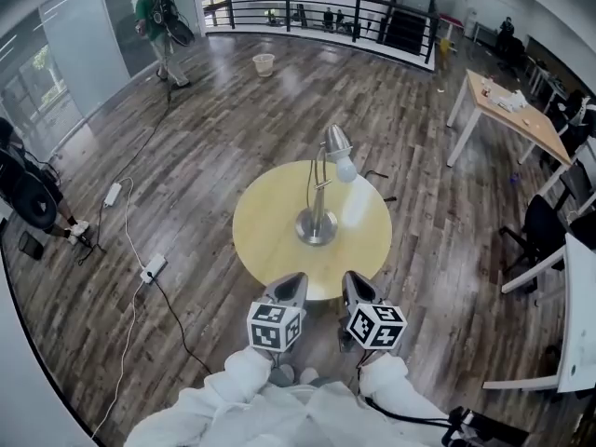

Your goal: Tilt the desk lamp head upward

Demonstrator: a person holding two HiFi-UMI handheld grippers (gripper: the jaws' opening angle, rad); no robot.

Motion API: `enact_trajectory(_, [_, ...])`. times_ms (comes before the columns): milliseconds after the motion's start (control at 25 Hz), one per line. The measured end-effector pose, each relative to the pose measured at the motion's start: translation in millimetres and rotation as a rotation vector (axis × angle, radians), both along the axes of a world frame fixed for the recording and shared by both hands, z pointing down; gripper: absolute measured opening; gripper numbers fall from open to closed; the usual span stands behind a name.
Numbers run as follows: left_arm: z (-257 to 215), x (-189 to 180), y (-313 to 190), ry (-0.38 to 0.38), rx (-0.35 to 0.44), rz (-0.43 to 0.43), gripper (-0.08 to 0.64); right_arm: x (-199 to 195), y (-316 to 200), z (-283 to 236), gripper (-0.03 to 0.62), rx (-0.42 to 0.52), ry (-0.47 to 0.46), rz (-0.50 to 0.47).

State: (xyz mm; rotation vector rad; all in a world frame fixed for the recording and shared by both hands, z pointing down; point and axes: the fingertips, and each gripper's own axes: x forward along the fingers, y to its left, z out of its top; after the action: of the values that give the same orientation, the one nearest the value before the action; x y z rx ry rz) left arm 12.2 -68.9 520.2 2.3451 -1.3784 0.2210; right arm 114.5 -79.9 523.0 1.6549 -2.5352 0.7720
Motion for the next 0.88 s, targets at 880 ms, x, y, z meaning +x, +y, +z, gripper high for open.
enact_trajectory(880, [-7.3,-16.0,20.1,0.015,0.012,0.010,0.003,-17.8,22.4,-0.8,0.015,0.004,0.082,0.018])
